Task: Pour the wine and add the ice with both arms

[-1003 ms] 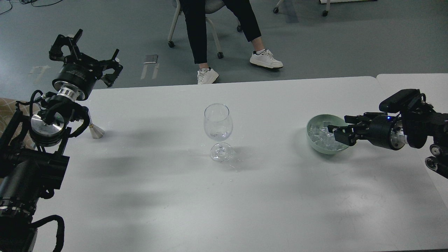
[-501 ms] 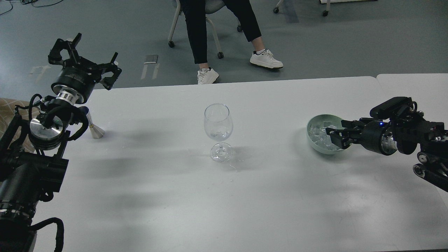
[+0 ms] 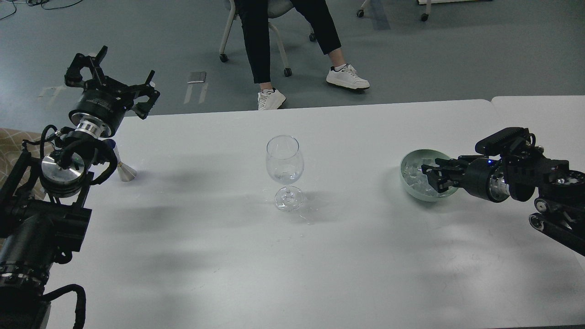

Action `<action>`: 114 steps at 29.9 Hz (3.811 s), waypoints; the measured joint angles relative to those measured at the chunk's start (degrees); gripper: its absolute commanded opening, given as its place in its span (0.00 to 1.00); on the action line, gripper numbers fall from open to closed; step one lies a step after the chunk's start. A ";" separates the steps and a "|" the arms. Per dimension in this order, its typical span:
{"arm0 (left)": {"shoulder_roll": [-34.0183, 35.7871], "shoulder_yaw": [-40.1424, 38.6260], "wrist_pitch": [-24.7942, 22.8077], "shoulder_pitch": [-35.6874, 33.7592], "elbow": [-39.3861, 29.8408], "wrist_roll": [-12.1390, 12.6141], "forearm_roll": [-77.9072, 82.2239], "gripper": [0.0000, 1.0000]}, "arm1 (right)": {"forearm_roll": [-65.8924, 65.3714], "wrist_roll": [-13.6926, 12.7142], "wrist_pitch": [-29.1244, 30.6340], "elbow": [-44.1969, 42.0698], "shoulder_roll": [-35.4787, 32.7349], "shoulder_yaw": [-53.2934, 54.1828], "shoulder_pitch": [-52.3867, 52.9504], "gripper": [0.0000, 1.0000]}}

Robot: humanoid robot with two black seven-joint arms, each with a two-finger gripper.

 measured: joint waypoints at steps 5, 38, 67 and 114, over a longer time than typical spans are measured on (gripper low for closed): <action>0.07 -0.08 -0.01 0.32 0.14 -0.09 0.00 0.98 | -0.01 -0.01 0.00 0.06 0.00 -0.08 -0.07 0.00; 1.08 -1.48 -0.01 0.35 0.05 0.07 -0.01 0.98 | -1.51 -0.07 -0.01 20.79 13.49 19.95 0.66 0.00; 1.14 -2.38 -1.03 1.13 0.05 0.09 -0.15 0.98 | -5.88 0.13 0.09 11.22 27.14 15.46 2.92 0.22; 1.14 -1.67 -1.11 0.50 -0.31 0.24 0.53 0.98 | 23.82 -0.20 -0.60 5.89 39.03 39.19 4.51 1.00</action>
